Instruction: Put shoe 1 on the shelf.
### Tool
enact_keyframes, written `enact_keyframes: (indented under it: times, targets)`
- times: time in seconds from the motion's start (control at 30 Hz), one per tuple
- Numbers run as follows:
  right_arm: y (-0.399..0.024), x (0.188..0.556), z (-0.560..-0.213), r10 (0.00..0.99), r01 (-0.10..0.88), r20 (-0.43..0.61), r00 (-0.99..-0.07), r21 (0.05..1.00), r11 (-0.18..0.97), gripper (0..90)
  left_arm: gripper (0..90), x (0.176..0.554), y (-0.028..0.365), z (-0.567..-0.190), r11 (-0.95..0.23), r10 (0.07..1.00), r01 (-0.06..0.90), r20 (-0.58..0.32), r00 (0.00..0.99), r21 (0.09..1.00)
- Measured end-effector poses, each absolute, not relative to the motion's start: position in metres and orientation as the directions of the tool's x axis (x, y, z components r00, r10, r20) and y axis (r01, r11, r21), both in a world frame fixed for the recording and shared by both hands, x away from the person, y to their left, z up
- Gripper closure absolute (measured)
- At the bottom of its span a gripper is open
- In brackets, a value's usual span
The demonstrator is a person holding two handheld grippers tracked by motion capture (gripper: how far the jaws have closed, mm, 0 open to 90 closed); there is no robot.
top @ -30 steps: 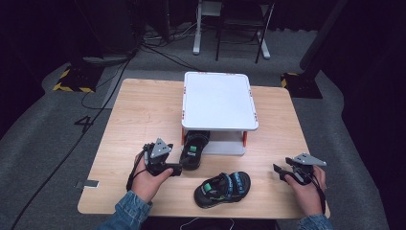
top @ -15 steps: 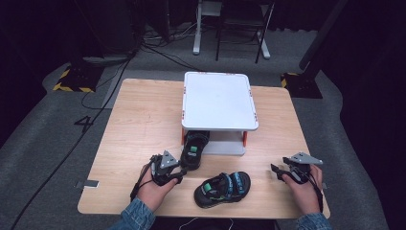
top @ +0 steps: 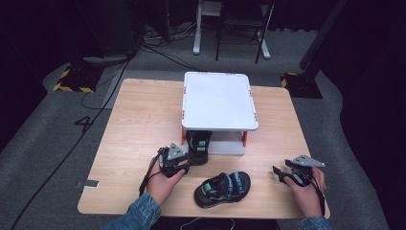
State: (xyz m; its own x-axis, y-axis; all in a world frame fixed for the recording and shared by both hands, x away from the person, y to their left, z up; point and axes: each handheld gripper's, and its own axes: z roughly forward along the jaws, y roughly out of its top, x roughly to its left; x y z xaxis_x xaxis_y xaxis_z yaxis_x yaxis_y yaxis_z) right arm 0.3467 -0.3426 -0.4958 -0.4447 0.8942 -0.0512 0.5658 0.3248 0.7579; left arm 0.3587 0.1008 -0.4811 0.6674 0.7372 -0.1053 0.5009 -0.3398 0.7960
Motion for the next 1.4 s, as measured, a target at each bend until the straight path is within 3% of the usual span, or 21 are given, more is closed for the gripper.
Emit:
enact_keyframes:
  times: [0.43, 0.6, 0.7, 0.77, 0.93, 1.1, 1.13, 1.2, 1.23, 1.3, 1.4]
  targets:
    - [-0.353, 0.336, -0.497, 0.91, 0.579, -0.058, -0.41, 0.755, 0.309, 38.5, 59.3, 0.407, 0.092, -0.486, -0.322, 0.792, 0.482, -0.047, 0.609, 0.815]
    - [-0.35, 0.336, -0.496, 0.908, 0.571, -0.063, -0.415, 0.759, 0.314, 38.5, 64.6, 0.418, 0.094, -0.489, -0.336, 0.815, 0.446, 0.018, 0.579, 0.829]
    - [-0.35, 0.336, -0.497, 0.907, 0.572, -0.063, -0.417, 0.757, 0.316, 38.6, 65.2, 0.422, 0.094, -0.49, -0.313, 0.821, 0.464, -0.01, 0.571, 0.829]
    - [-0.35, 0.335, -0.496, 0.907, 0.57, -0.062, -0.416, 0.759, 0.313, 38.5, 57.3, 0.42, 0.093, -0.487, -0.319, 0.816, 0.452, 0.0, 0.577, 0.833]
    - [-0.351, 0.335, -0.495, 0.908, 0.57, -0.058, -0.415, 0.762, 0.308, 38.5, 49.5, 0.403, 0.091, -0.474, -0.282, 0.799, 0.445, -0.048, 0.599, 0.85]
    - [-0.346, 0.338, -0.494, 0.9, 0.561, -0.062, -0.432, 0.763, 0.321, 38.5, 42.8, 0.383, 0.079, -0.469, -0.342, 0.745, 0.404, -0.018, 0.667, 0.848]
    - [-0.344, 0.338, -0.495, 0.898, 0.559, -0.062, -0.436, 0.763, 0.324, 38.5, 44.2, 0.381, 0.076, -0.468, -0.337, 0.724, 0.402, -0.038, 0.688, 0.851]
    - [-0.343, 0.339, -0.495, 0.897, 0.559, -0.064, -0.438, 0.762, 0.327, 38.6, 61.2, 0.38, 0.074, -0.468, -0.348, 0.694, 0.404, -0.057, 0.718, 0.846]
    - [-0.343, 0.339, -0.495, 0.895, 0.558, -0.063, -0.443, 0.761, 0.33, 38.5, 61.2, 0.379, 0.071, -0.469, -0.361, 0.664, 0.417, -0.084, 0.743, 0.834]
    - [-0.342, 0.338, -0.495, 0.894, 0.558, -0.065, -0.443, 0.76, 0.332, 38.5, 71.6, 0.383, 0.067, -0.474, -0.394, 0.64, 0.424, -0.088, 0.763, 0.815]
    - [-0.343, 0.337, -0.495, 0.897, 0.56, -0.063, -0.438, 0.761, 0.327, 38.5, 72.1, 0.389, 0.066, -0.481, -0.398, 0.643, 0.437, -0.094, 0.76, 0.807]
